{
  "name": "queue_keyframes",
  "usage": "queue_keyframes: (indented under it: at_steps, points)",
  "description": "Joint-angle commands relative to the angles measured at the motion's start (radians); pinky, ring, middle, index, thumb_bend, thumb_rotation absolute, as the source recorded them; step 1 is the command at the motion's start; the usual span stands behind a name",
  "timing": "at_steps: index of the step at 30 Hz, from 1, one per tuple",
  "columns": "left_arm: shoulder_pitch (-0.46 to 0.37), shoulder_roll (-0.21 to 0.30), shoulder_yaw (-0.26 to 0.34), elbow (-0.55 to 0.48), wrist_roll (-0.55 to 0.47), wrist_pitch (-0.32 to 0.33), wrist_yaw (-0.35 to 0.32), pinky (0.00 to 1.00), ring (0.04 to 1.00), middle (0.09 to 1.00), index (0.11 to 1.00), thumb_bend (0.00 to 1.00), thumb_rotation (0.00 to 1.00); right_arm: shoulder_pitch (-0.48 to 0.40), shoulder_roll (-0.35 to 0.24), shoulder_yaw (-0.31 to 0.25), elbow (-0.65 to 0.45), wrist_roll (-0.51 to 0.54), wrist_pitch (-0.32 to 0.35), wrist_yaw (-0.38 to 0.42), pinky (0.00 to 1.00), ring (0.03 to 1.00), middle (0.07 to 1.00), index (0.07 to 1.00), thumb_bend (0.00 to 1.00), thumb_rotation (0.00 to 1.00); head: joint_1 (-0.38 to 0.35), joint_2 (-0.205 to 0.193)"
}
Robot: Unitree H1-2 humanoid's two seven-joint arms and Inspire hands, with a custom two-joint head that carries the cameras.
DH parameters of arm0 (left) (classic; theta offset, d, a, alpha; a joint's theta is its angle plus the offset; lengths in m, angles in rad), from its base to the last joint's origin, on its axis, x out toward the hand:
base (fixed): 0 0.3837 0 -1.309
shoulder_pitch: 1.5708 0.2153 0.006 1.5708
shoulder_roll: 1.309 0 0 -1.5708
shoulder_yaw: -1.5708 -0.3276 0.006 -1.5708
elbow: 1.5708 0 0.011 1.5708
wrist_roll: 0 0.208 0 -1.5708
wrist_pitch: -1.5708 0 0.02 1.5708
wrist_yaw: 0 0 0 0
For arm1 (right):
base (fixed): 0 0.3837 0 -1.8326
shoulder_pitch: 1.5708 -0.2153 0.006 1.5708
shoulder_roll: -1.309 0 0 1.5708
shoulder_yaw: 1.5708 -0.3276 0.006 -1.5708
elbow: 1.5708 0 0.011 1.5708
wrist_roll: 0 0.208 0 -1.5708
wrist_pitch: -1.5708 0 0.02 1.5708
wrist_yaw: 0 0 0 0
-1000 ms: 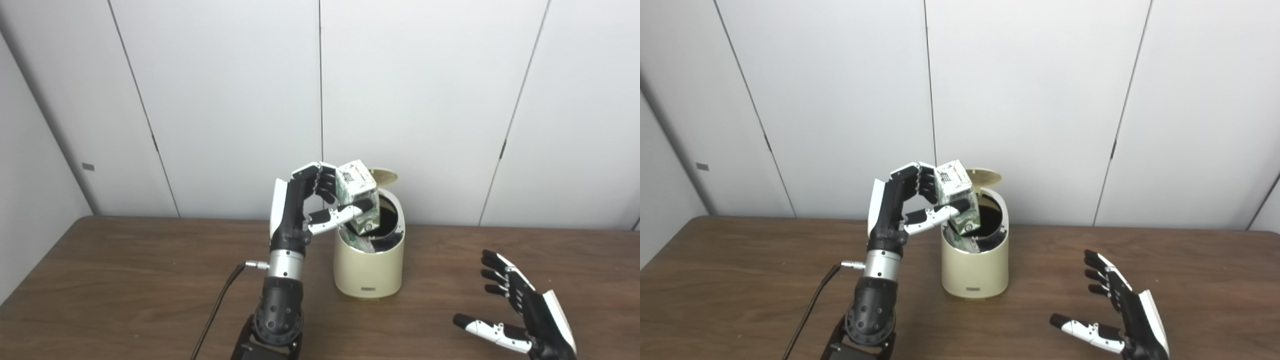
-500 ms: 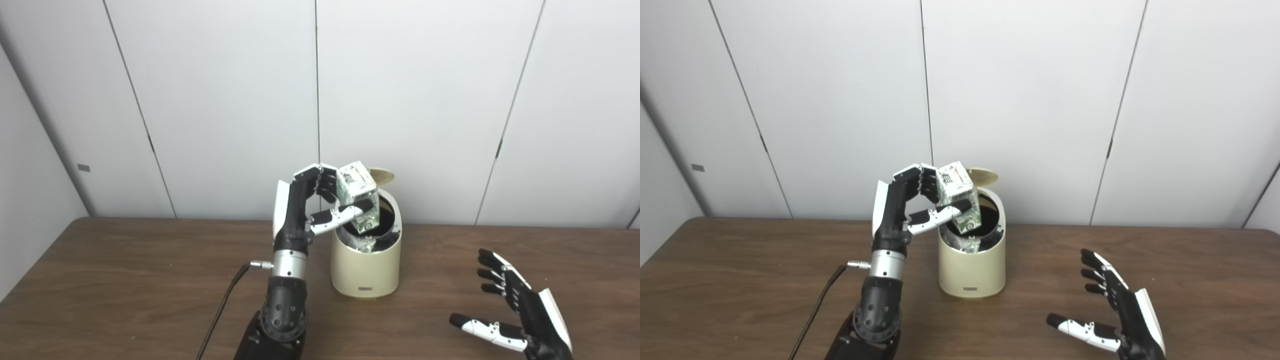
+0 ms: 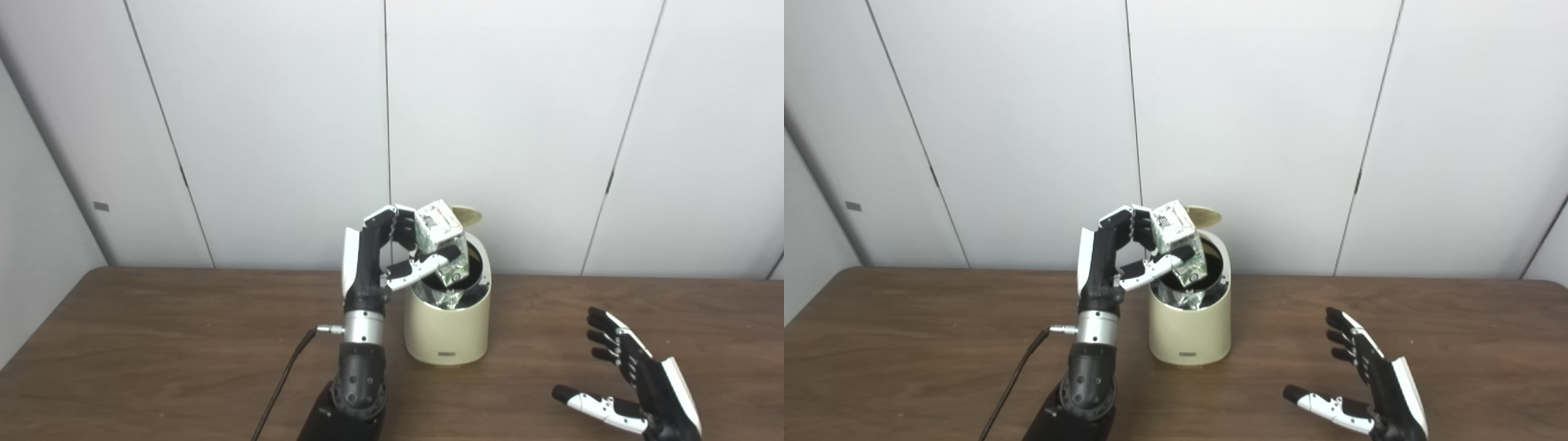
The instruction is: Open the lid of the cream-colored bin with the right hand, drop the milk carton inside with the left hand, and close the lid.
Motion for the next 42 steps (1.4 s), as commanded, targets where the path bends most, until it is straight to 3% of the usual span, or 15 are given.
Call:
queue_keyframes:
  at_steps: [1,13,22,35,38,40,42]
  points:
    - [-0.077,0.006,-0.02,-0.007,-0.005,-0.05,0.042,0.42,0.441,0.466,0.504,0.52,0.0,-0.019,0.003,0.002,-0.044,-0.002,-0.022,-0.008,0.75,0.825,0.867,0.861,0.76,0.27,-0.001,0.0]
    - [-0.095,0.039,-0.129,0.071,-0.033,-0.05,0.173,0.41,0.442,0.469,0.505,0.52,0.0,-0.004,0.009,-0.007,-0.05,0.021,-0.026,-0.007,0.78,0.852,0.881,0.865,0.75,0.26,-0.018,0.004]
    - [-0.12,0.079,-0.256,0.138,-0.02,-0.051,0.327,0.42,0.433,0.471,0.501,0.52,0.0,0.011,0.007,-0.007,-0.056,0.014,-0.036,-0.01,0.78,0.853,0.887,0.873,0.73,0.27,-0.023,0.012]
    - [-0.129,0.116,-0.391,0.222,0.012,-0.051,0.446,0.43,0.454,0.477,0.496,0.52,0.0,0.022,0.004,-0.012,-0.058,0.021,-0.038,-0.01,0.75,0.829,0.887,0.871,0.74,0.3,-0.015,0.023]
    - [-0.128,0.13,-0.409,0.252,0.053,-0.05,0.422,0.46,0.502,0.485,0.496,0.53,0.0,0.018,0.006,-0.015,-0.044,0.037,-0.058,-0.011,0.75,0.825,0.885,0.867,0.74,0.29,-0.014,0.024]
    - [-0.122,0.134,-0.412,0.259,0.062,-0.05,0.409,0.54,0.591,0.625,0.63,0.8,0.1,0.014,0.007,-0.017,-0.033,0.043,-0.063,-0.012,0.75,0.827,0.886,0.866,0.74,0.29,-0.009,0.026]
    - [-0.118,0.136,-0.412,0.258,0.064,-0.05,0.407,0.58,0.641,0.685,0.694,0.85,0.15,0.01,0.008,-0.016,-0.03,0.049,-0.064,-0.011,0.75,0.825,0.882,0.863,0.75,0.3,-0.006,0.026]
